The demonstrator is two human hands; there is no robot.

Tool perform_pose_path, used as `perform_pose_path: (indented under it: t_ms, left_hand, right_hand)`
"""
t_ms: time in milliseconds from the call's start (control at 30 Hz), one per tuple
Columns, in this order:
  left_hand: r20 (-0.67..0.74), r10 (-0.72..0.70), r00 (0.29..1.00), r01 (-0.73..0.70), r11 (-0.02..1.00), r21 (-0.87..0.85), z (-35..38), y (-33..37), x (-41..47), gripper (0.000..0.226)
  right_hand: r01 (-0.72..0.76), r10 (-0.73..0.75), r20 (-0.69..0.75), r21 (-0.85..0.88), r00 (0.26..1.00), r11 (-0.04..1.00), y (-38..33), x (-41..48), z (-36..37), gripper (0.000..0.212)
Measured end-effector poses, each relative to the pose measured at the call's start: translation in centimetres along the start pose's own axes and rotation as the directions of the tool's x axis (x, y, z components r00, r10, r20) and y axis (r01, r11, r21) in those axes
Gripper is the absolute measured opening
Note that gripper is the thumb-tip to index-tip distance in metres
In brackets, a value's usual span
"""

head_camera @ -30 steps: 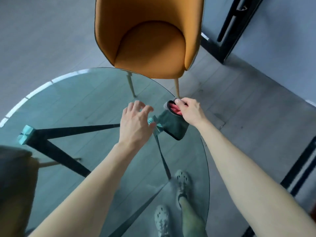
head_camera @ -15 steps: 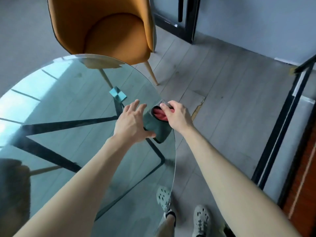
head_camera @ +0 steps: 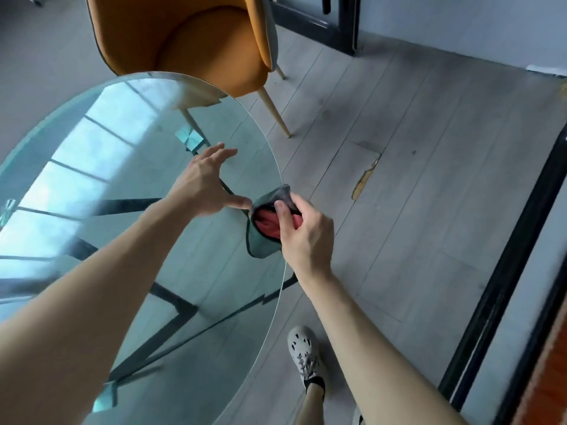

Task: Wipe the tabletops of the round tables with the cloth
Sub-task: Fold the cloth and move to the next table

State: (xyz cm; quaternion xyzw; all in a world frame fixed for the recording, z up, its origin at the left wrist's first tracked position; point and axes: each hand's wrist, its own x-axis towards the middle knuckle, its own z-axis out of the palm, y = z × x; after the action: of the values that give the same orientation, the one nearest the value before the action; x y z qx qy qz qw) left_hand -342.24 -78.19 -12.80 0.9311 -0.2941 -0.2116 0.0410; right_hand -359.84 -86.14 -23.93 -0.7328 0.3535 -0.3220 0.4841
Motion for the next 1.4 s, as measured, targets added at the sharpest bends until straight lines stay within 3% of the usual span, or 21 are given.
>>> perform_pose_path:
  t_ms: [133, 233, 300, 400, 533, 667, 867, 1033, 1200, 1300, 1400]
  left_hand:
    - [-0.114, -0.031, 0.993, 0.022, 0.997, -0.079, 0.7, 0.4, -1.0, 0.1]
    - [-0.276, 0.016, 0.961, -0.033, 0.998, -0.058, 2.5, 0.8, -3.7, 0.055]
    - [-0.29, 0.135, 0.947, -0.146, 0.989, -0.015, 3.8, 1.1, -6.6, 0.035]
    - [-0.157, 0.245, 0.957, -0.246, 0.969, 0.013, 4.9, 0.6, -11.0, 0.051]
    - [0.086, 0.244, 0.966, -0.249, 0.967, 0.049, 5.4, -0.9, -13.7, 0.088]
    - [0.088, 0.253, 0.963, -0.26, 0.963, 0.076, 5.7, -1.1, -13.9, 0.1]
    - [0.067, 0.349, 0.935, -0.355, 0.929, 0.102, 6.0, -1.9, -13.5, 0.092]
    - [-0.052, 0.526, 0.849, -0.524, 0.85, 0.051, 7.4, -5.7, -17.6, 0.055]
    - [-0.154, 0.626, 0.765, -0.625, 0.778, 0.057, 10.0, -12.6, -25.1, 0.037]
    - [-0.171, 0.614, 0.77, -0.615, 0.787, 0.054, 10.4, -16.3, -28.2, 0.035]
    - [-0.191, 0.572, 0.798, -0.577, 0.816, 0.034, 9.9, -19.6, -32.1, 0.029]
  right_hand:
    - [-0.024, 0.025, -0.029, 0.058, 0.999, 0.998, -0.1, -3.8, -1.6, 0.032]
    - [-0.038, 0.043, -0.042, 0.099, 0.998, 0.994, 0.0, -6.5, -2.6, 0.032]
    - [-0.058, 0.064, -0.048, 0.115, 0.997, 0.992, 0.0, -8.0, -3.0, 0.032]
    - [-0.1, 0.11, -0.061, 0.148, 0.992, 0.984, -0.2, -10.0, -3.4, 0.034]
    - [-0.114, 0.128, -0.089, 0.149, 0.988, 0.982, -0.4, -12.0, -3.7, 0.034]
    - [-0.133, 0.151, -0.168, 0.112, 0.974, 0.985, -1.3, -14.7, -3.5, 0.032]
    - [-0.19, 0.189, -0.291, 0.026, 0.938, 0.981, -2.8, -20.0, -2.5, 0.028]
    - [-0.235, 0.218, -0.399, 0.006, 0.891, 0.972, -4.4, -27.5, -0.8, 0.027]
    - [-0.304, 0.279, -0.455, 0.018, 0.845, 0.952, -5.9, -34.3, 1.7, 0.028]
    - [-0.31, 0.292, -0.415, 0.024, 0.862, 0.95, -7.3, -39.3, 3.3, 0.023]
    - [-0.309, 0.308, -0.187, 0.022, 0.933, 0.951, -9.1, -46.7, 5.0, 0.023]
